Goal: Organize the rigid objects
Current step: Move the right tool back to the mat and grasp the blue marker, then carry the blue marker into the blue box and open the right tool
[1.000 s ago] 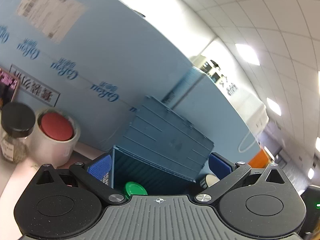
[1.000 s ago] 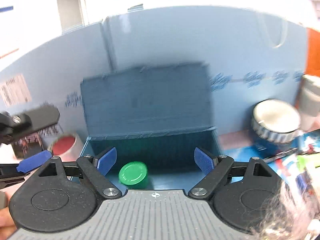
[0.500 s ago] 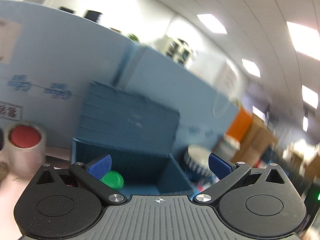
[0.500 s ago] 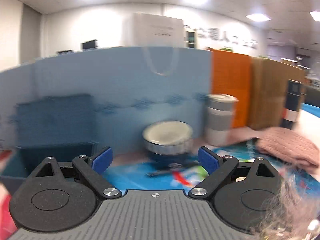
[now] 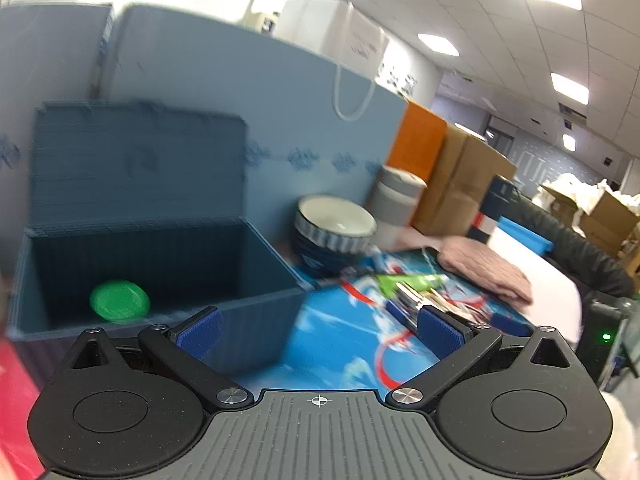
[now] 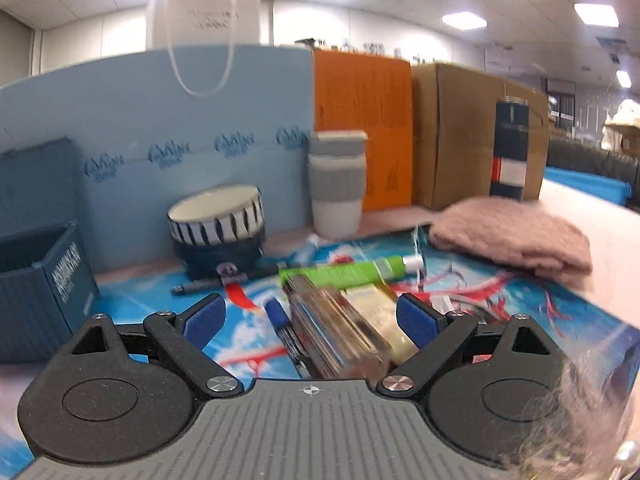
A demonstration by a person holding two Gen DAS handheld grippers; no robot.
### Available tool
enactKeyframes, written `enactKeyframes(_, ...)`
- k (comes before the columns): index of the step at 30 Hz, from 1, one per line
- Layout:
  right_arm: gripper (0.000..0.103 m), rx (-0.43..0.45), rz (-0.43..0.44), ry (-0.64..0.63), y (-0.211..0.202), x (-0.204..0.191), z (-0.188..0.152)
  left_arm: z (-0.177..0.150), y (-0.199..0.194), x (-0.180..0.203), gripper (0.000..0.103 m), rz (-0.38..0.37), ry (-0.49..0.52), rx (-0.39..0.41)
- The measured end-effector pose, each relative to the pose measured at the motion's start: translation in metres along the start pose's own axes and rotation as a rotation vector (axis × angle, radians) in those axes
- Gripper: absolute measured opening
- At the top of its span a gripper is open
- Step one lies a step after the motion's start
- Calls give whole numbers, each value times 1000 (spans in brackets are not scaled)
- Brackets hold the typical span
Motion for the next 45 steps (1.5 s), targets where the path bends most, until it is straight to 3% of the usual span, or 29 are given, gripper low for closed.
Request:
enactKeyframes(5,92,-53,84,142,6,19,-14,-8,21,30,103,-32,30,-64)
enactKeyframes(9,93,-129,153,200,16,22,-27,-5,38,52,103,-77,27,-94)
enactKeyframes(14,100,-138,218,219,18,18,-31,1,62,72,103,-118,-17,-124)
enactKeyframes(17,100,-144,349,272,15,18,-32,-2,69,77,103,-149,-18,-135)
enactKeyframes(20,100,-162,498,371,15,20,-31,-5,74,74,103,-132,-15,-151)
enactKeyframes(23,97,-177,557,453,18,24,-28,-4,76,65,103,-129,-43,-162)
enactKeyframes(25,96,-175,487,433,21,24,-22,-2,75,60,103,-140,-64,-160)
enactKeyframes(27,87,-199,389,346,28,19,-16,0,73,58,103,-149,-74,-152)
enactKeyframes(30,54,-254,301,266,48,9,-10,3,69,54,103,-160,-93,-129)
enactKeyframes(32,46,-271,245,217,60,2,-8,3,69,53,103,-166,-95,-129)
enactKeyframes(39,40,-300,89,-20,100,-24,-7,6,66,50,103,-166,-99,-119)
enactKeyframes(42,40,-287,70,-38,107,-23,-6,10,59,47,103,-170,-107,-93)
enactKeyframes(43,38,-287,68,-41,108,-22,-6,12,56,46,103,-170,-110,-82)
enactKeyframes(45,23,-284,67,-56,109,-22,-5,17,49,42,103,-167,-113,-59)
Point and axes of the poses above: each gripper's, at about its wrist camera, not at the fingertips, and y roughly the way its jaws point, x to its right, z to its top, the point moved 4 cm from there along y, roughly the way its jaws point, and after that the axes turned 15 degrees about z, right-handed, at the moved point
